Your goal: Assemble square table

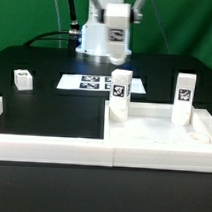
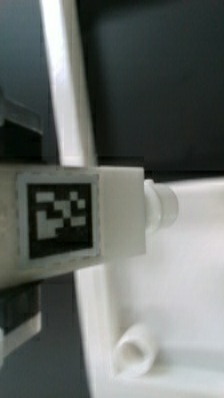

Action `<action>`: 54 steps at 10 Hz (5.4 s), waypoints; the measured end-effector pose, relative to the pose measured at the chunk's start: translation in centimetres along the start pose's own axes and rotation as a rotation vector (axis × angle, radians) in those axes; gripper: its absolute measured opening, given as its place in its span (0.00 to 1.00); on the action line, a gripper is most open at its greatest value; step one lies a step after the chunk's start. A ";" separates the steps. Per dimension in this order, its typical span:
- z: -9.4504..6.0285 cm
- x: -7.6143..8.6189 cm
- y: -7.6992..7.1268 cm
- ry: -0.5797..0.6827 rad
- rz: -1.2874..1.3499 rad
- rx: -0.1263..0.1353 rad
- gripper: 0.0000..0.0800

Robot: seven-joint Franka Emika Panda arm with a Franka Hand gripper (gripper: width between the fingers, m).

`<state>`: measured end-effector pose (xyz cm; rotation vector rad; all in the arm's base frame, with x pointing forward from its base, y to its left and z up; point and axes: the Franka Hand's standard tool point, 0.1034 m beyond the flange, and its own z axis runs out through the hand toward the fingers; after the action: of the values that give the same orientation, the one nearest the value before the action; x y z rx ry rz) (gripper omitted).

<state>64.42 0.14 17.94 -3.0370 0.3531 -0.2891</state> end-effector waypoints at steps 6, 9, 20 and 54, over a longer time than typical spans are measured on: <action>0.4 -1.9 0.7 0.252 0.113 0.047 0.36; 3.2 -3.4 -5.9 0.205 0.082 0.020 0.36; 5.3 -0.6 -10.9 0.331 -0.002 0.022 0.36; 9.1 -1.7 -8.4 0.282 -0.074 -0.059 0.81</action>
Offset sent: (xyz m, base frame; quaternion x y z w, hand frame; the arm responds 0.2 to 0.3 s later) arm 0.0000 0.0000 0.0000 0.0000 0.1296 0.0000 0.9916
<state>66.39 9.14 9.50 -3.0731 0.2685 -0.7277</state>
